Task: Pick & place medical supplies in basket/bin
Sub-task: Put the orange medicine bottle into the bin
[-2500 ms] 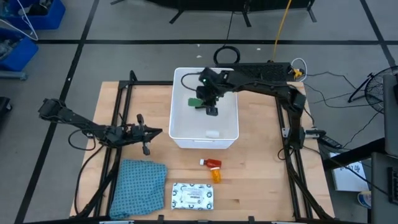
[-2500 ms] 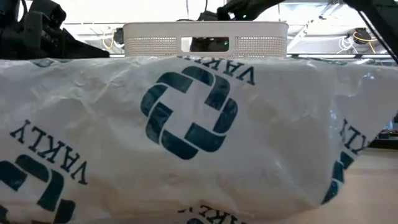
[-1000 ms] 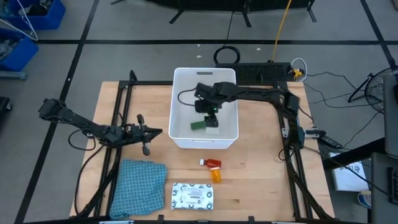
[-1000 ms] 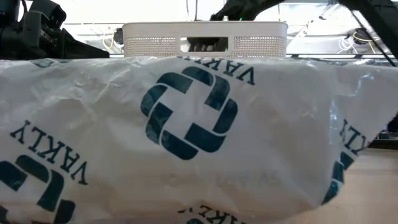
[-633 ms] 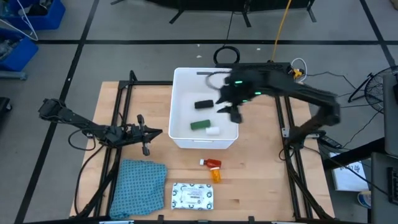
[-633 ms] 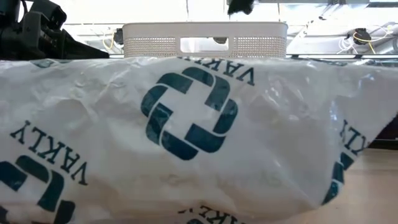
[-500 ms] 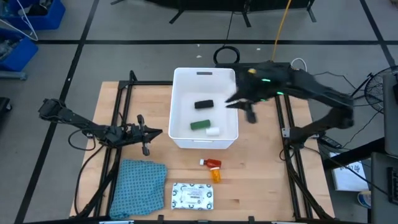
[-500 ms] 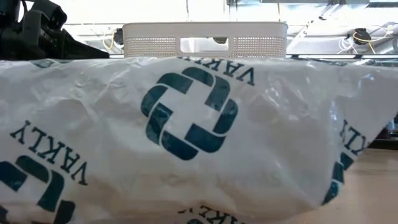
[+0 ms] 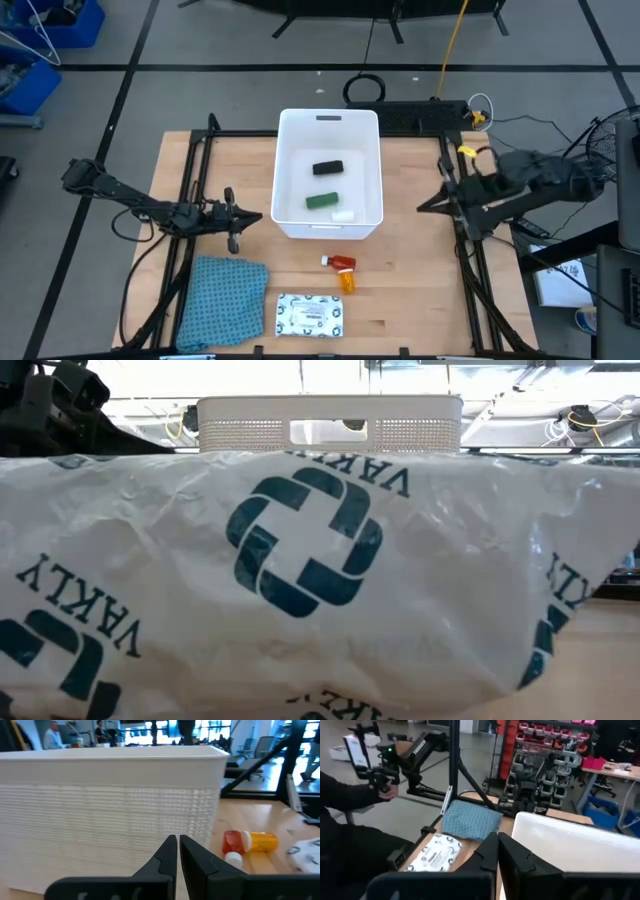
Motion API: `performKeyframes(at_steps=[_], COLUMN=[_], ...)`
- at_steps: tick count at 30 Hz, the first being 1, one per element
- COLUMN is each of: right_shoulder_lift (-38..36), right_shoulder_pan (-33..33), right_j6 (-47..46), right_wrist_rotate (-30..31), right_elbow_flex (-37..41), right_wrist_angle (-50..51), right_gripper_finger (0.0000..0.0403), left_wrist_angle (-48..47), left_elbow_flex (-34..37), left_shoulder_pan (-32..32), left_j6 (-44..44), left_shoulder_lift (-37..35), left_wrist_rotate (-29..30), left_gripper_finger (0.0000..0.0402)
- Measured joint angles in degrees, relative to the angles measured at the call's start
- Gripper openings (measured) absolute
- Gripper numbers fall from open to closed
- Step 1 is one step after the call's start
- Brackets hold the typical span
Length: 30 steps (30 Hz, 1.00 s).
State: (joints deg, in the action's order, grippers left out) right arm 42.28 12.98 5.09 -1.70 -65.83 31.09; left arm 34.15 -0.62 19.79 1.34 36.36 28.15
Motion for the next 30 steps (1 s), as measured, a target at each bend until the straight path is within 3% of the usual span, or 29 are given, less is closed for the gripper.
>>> performKeyframes(at_steps=[5,12,18,26,30], right_shoulder_lift=[-9.6,-19.6,-21.0,-20.5,-21.4], right_shoulder_pan=[0.6,0.6,0.0,-0.2,-1.4], right_j6=[-1.4,-1.5,-0.2,1.2,2.5], right_wrist_rotate=[0.2,0.1,0.4,0.2,-0.7], right_elbow_flex=[18.1,35.5,44.8,56.3,57.2], right_wrist_angle=[-11.6,-26.5,-34.0,-51.2,-52.8], right_gripper_finger=[0.0001,0.0001,0.0000,0.0000,0.0000], left_wrist_angle=[-0.1,-0.3,-4.4,-2.6,-3.1], left_elbow_flex=[0.0,0.0,0.0,0.0,-1.0], left_shoulder_pan=[0.0,0.0,0.0,0.0,0.0], left_j6=[0.3,-0.8,-0.8,-4.0,-2.5], left_shoulder_lift=[0.0,0.0,0.0,0.0,0.0], left_wrist_rotate=[-0.6,-1.3,-2.9,-1.4,2.5], left_gripper_finger=[0.0026,0.0026,0.0026,0.0026,0.0026])
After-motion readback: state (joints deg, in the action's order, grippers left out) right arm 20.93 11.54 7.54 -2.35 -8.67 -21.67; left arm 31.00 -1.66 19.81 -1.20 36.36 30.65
